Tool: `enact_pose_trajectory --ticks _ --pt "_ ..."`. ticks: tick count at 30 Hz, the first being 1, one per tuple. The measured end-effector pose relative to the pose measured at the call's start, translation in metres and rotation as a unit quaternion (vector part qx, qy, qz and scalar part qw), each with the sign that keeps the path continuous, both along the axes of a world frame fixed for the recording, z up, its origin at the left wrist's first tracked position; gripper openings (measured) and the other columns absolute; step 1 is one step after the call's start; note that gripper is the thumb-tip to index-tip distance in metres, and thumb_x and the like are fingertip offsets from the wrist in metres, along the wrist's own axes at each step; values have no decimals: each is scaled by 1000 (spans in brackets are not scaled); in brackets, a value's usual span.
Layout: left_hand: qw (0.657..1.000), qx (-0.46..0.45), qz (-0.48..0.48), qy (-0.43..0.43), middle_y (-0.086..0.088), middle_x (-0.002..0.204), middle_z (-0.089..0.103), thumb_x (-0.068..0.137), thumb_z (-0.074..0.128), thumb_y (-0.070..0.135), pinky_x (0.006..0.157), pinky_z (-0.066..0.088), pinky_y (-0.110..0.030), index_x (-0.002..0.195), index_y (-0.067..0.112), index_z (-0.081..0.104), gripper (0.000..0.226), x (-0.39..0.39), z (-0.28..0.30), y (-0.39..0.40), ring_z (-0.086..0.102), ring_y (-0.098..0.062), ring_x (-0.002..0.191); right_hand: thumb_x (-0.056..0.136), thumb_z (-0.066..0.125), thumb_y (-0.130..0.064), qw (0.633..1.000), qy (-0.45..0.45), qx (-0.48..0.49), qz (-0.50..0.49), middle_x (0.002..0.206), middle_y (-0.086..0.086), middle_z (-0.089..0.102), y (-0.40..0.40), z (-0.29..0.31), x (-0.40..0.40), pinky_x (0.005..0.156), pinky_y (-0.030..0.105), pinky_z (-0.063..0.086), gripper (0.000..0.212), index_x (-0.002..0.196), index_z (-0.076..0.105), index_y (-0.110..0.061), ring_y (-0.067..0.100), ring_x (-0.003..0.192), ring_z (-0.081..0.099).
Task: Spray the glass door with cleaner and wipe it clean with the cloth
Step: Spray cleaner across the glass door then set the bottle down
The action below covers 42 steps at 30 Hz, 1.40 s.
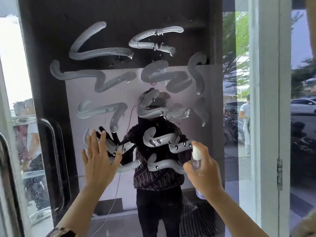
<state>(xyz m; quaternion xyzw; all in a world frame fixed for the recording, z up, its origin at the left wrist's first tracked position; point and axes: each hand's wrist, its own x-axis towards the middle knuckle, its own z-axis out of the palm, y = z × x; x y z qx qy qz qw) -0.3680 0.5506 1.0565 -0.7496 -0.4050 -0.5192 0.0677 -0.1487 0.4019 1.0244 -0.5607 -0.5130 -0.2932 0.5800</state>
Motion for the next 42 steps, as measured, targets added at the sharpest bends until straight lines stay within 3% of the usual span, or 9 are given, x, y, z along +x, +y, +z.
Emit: enact_pose_trajectory --ticks 5,8,11,15,24,28,32,36,42 --pt "1000 0 -2 5 -14 154 4 84 59 31 111 7 -54 144 11 19 75 -3 -6 1 -1 -27 141 63 69 7 1000 -5 3 27 76 11 67 8 -2 -18 54 26 49 67 113 39 -26 10 60 54" --pt "1000 -11 -3 -4 -12 154 4 84 60 30 111 6 -54 143 12 19 74 -7 -11 2 -1 -26 141 63 68 1 998 -25 25 42 86 7 68 13 5 -30 57 18 48 65 118 41 -21 4 67 54" --pt "1000 -21 1 -4 -10 154 3 84 60 30 111 5 -54 144 14 19 74 -11 -18 4 -2 -25 141 65 59 -8 998 -22 -5 60 74 -2 62 16 4 -40 52 21 44 55 114 40 -24 3 65 49" --pt "999 -32 -1 -3 -8 155 -1 84 60 34 112 4 -52 145 18 11 80 -17 -25 6 -3 -25 141 65 55 -12 995 -36 -48 84 69 1 61 18 -9 -54 50 10 36 54 115 39 -26 0 60 43" --pt "998 -59 16 12 -11 154 0 71 72 41 110 10 -55 145 15 4 104 -35 -43 13 -5 -26 141 63 58 -8 987 -102 -54 112 74 9 66 41 11 -95 47 23 44 53 113 43 -19 23 56 60" --pt "997 -72 20 27 -8 154 -5 69 72 46 111 11 -55 145 17 -1 110 -41 -53 17 -9 -23 140 62 59 -10 988 -93 -72 101 73 4 65 40 -9 -95 49 20 44 60 117 40 -24 17 55 59" --pt "995 -85 20 45 -7 154 -10 68 71 50 111 9 -53 145 18 -5 112 -42 -58 19 -14 -21 139 64 59 -9 986 -91 -88 112 77 6 65 35 -14 -91 50 31 53 62 119 37 -29 20 58 60" --pt "995 -88 17 48 -7 154 -10 68 71 50 112 9 -53 143 19 -9 114 -36 -55 18 -14 -21 140 64 61 -5 982 -117 -72 129 71 8 64 44 9 -102 49 24 44 58 114 37 -23 21 53 58" --pt "996 -80 13 40 -9 154 -7 68 72 49 111 11 -54 140 25 -13 114 -36 -54 18 -11 -22 140 73 60 -10 987 -66 -88 116 93 5 65 40 1 -92 59 25 43 58 126 43 -25 17 71 59"
